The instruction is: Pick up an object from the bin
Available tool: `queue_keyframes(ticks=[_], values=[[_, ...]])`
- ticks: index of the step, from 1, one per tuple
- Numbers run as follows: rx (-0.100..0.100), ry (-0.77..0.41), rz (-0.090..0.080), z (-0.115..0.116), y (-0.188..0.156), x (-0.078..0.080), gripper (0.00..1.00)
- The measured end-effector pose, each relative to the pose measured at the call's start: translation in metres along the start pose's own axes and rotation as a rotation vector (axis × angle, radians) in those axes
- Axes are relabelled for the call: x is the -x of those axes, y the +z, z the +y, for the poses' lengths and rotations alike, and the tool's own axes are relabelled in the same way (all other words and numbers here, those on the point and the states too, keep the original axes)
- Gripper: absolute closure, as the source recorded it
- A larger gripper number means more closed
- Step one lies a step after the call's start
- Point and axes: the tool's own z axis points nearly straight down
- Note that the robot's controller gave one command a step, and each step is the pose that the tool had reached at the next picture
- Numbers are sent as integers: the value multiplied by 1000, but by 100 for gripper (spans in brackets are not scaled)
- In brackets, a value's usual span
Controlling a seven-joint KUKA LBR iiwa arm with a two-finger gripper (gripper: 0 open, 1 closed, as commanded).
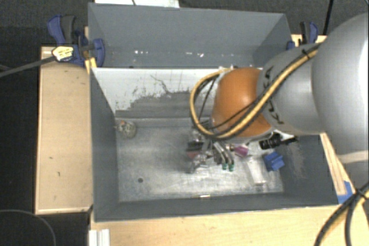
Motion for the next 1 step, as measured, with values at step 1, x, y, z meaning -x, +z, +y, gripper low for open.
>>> queue_keyframes(ticks=[1], values=[[-2, -208, 6, -42, -202, -31, 100]])
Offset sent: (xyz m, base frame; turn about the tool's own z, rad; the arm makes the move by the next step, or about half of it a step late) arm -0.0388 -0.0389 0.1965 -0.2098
